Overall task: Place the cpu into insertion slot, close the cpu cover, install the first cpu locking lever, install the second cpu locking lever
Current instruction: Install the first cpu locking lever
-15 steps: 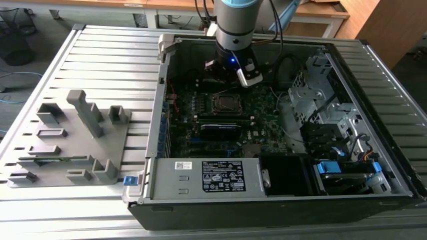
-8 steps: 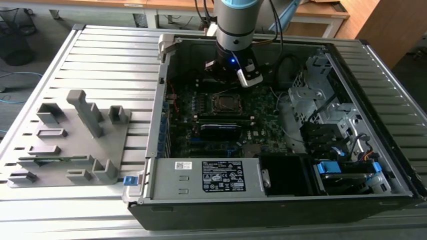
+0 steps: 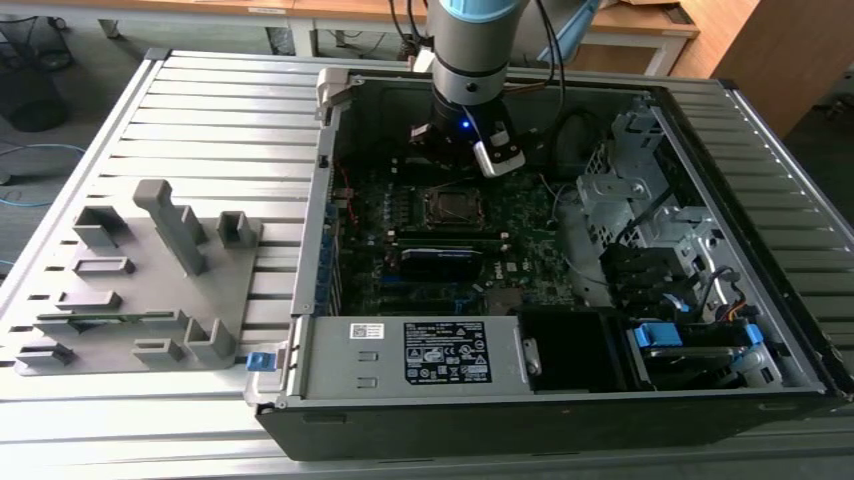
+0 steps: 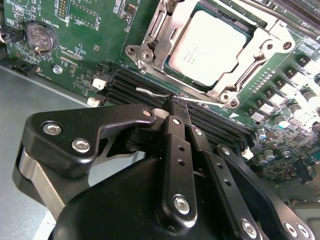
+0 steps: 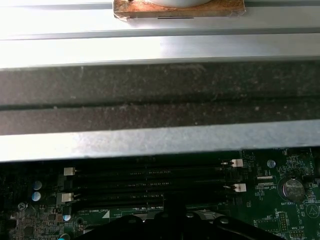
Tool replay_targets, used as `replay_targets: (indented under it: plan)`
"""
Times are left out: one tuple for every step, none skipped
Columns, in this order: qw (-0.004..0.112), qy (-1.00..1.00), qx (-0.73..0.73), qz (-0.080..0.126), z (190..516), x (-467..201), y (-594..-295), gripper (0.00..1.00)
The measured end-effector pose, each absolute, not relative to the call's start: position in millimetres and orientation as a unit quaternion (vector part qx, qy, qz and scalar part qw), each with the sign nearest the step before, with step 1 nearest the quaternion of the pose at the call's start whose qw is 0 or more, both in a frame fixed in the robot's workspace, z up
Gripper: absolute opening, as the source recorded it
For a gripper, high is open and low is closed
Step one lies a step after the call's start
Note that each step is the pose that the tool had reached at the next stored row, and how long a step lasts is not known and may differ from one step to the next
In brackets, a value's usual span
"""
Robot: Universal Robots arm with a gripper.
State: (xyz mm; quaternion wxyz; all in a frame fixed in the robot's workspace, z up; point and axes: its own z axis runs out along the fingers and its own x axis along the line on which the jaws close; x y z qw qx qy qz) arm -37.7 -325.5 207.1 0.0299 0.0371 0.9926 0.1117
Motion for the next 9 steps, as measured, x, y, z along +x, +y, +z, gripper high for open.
replay_targets:
  plan:
    - [0.030, 0.993, 0.037, 0.112, 207.1, -37.7, -325.5, 0.11]
    - [0.030, 0.993, 0.037, 0.112, 207.0, -37.7, -325.5, 0.11]
    - [0.030, 0.993, 0.037, 0.112, 207.0, -37.6, -325.5, 0.11]
    - [0.030, 0.993, 0.037, 0.112, 206.9, -37.2, -325.5, 0.11]
    - [0.030, 0.993, 0.037, 0.112, 206.8, -37.0, -325.5, 0.11]
    - [0.030, 0.993, 0.037, 0.112, 206.8, -36.8, -325.5, 0.11]
    - [0.030, 0.993, 0.037, 0.112, 206.7, -36.7, -325.5, 0.11]
    - [0.030, 0.993, 0.037, 0.112, 206.7, -36.6, -325.4, 0.11]
    - [0.030, 0.993, 0.037, 0.112, 206.6, -36.4, -325.4, 0.11]
